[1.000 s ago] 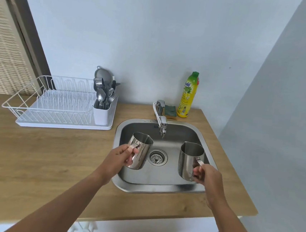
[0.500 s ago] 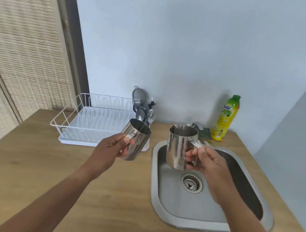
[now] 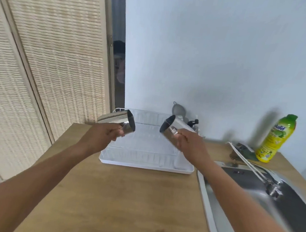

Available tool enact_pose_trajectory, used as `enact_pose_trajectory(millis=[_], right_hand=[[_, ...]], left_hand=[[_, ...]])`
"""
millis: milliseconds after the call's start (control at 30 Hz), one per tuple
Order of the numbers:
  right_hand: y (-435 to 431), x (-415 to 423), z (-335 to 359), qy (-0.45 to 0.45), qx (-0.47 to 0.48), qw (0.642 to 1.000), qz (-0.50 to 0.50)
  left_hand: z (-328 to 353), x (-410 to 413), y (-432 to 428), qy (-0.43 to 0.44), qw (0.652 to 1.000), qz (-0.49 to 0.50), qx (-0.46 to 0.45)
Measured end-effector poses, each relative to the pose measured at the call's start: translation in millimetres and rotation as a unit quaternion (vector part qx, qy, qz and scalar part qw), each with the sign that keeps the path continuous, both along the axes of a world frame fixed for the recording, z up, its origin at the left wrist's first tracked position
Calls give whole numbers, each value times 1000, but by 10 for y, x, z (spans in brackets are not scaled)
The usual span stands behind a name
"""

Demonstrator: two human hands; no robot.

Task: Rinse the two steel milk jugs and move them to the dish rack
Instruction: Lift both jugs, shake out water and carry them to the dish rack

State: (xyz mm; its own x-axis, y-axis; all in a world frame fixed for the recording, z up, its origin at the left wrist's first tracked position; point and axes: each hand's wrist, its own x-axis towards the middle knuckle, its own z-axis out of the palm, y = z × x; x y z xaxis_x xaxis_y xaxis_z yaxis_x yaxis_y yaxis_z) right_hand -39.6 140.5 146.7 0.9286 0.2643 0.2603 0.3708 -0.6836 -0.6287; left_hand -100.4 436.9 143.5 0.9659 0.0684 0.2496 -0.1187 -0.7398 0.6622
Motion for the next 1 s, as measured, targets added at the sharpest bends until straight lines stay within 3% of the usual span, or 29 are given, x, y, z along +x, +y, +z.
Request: enact_pose_trajectory(millis=[67, 167, 333, 500, 667, 900, 1000], right_hand=[[190, 71, -33, -29, -164, 986, 11], [388, 166, -96, -74, -328, 941, 42], [666, 371, -295, -177, -534, 823, 75], [837, 479, -370, -190, -611, 764, 82], [914, 555, -439, -174, -644, 739, 97], [1036, 637, -554, -167, -681, 699, 138], [1074, 706, -595, -155, -680, 699, 158]], left_hand=[[12, 126, 109, 1, 994, -10, 109], [-51, 340, 175, 1, 967, -38, 252], [-243, 684, 192, -21, 875, -100, 474], [-230, 892, 63, -15, 789, -137, 599], [-235, 1019, -84, -24, 701, -173, 691], [-322, 1139, -122, -11, 666, -223, 712], [-357, 1155, -184, -4, 653, -230, 722]])
